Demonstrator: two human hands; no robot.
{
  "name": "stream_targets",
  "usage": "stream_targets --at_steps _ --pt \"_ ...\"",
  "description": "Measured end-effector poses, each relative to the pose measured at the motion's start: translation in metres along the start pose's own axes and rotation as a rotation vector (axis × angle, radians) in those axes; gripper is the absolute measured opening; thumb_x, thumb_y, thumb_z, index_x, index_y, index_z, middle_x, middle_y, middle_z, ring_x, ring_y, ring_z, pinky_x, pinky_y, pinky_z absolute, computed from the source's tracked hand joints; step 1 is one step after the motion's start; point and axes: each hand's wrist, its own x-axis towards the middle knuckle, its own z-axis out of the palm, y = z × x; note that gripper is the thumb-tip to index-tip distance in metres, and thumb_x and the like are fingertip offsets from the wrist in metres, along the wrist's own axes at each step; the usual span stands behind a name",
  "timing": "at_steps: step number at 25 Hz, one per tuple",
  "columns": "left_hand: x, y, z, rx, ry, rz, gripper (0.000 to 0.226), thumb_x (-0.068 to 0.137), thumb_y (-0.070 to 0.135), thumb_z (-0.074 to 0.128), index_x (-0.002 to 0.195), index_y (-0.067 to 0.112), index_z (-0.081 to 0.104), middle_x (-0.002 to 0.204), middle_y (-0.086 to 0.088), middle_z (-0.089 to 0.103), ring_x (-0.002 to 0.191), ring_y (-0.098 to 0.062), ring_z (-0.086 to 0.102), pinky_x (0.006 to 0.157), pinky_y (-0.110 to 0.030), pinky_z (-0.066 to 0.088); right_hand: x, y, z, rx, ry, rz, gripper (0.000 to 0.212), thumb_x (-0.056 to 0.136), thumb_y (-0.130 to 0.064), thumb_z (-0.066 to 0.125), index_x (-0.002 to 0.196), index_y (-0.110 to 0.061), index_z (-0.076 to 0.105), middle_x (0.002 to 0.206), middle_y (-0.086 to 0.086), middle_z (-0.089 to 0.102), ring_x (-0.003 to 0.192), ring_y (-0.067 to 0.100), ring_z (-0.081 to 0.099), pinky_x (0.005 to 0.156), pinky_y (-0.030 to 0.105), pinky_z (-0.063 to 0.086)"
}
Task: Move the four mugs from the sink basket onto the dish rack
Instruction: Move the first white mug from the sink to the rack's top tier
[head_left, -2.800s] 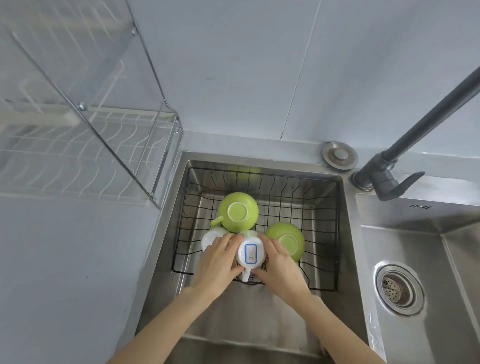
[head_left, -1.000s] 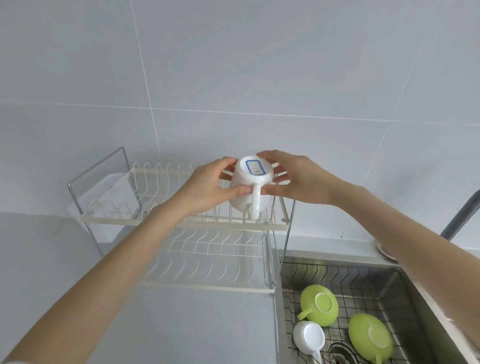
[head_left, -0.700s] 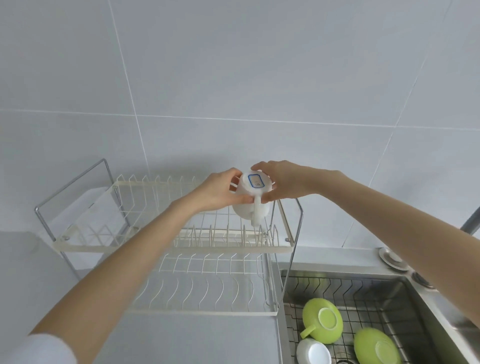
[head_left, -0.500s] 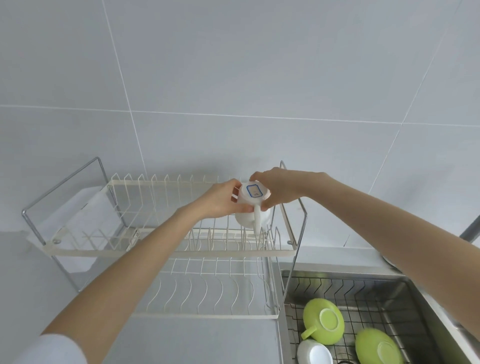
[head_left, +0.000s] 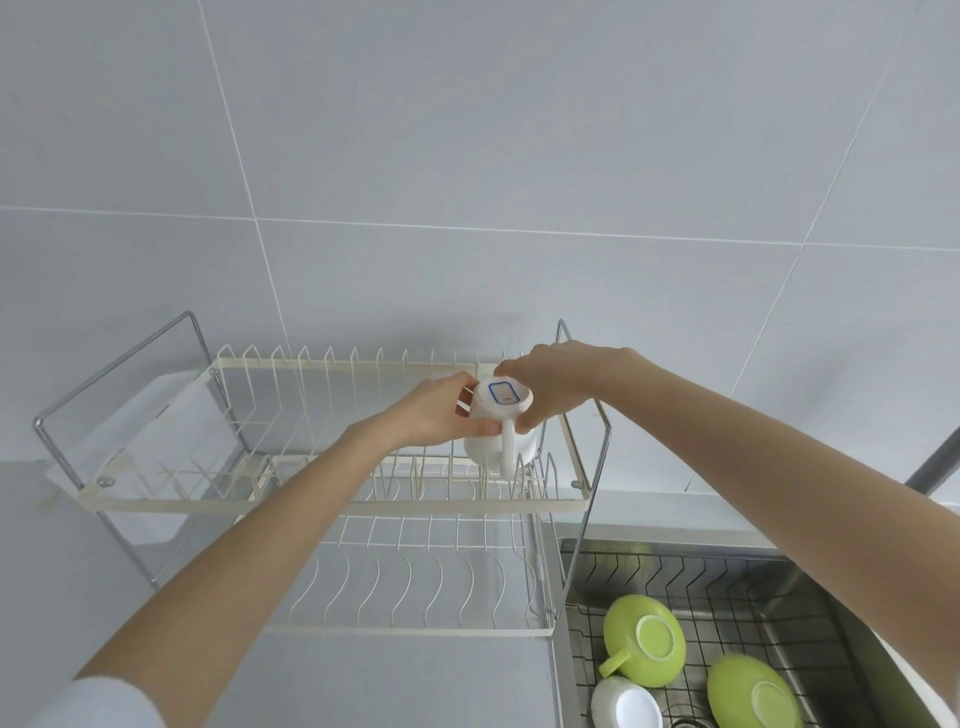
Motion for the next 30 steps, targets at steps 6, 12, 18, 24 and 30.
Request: stream_targets --at_steps 6,12,18,24,30 --pt "-0.004 0.004 -0.002 0.098 -0.075 -0.016 0.059 0.075 0.039 0.067 0.124 0.015 0.043 0.125 -0.004 0.055 0.095 -0.015 0.053 0.082 -0.025 0.040 -0.008 -0.003 -0.002 -0.009 -0.033 -0.014 0.062 0.075 -0.041 0.066 0.127 -0.018 0.041 0.109 0.008 0.055 0.091 0.026 0.052 0.074 0.035 0.042" --pt "-0.012 0.016 -0.015 0.264 -0.104 -0.036 0.074 0.080 0.042 0.059 0.139 0.016 0.022 0.142 -0.007 0.041 0.123 -0.025 0.045 0.100 -0.032 0.036 -0.020 0.000 -0.003 0.006 0.061 -0.078 0.073 0.085 -0.036 0.058 0.144 -0.021 0.017 0.139 0.006 0.044 0.127 0.026 0.041 0.096 0.039 0.040" --pt "-0.044 0.066 -0.023 0.650 0.127 0.079 0.075 0.084 0.051 0.047 0.142 0.016 0.014 0.151 -0.009 0.024 0.136 -0.027 0.029 0.110 -0.043 0.028 -0.076 0.019 -0.010 0.015 0.318 -0.104 0.073 0.088 -0.035 0.054 0.146 -0.020 0.012 0.155 0.001 0.019 0.141 0.020 0.020 0.112 0.032 0.022" --pt "-0.079 0.120 0.000 0.750 0.276 0.126 0.076 0.086 0.050 0.041 0.143 0.020 0.002 0.156 -0.011 0.001 0.143 -0.028 0.000 0.116 -0.045 0.007 -0.139 0.045 0.004 -0.034 0.455 -0.044 0.076 0.088 -0.039 0.053 0.146 -0.018 0.008 0.157 0.005 0.010 0.144 0.022 0.008 0.117 0.032 0.009" --pt "-0.091 0.160 0.045 0.739 0.340 0.210 0.084 0.085 0.051 0.042 0.142 0.021 -0.011 0.154 -0.014 -0.017 0.140 -0.029 -0.019 0.115 -0.044 -0.010 -0.185 0.076 0.042 -0.056 0.463 0.017 0.082 0.087 -0.042 0.053 0.146 -0.021 0.001 0.158 0.005 -0.003 0.145 0.025 -0.005 0.118 0.039 -0.001"
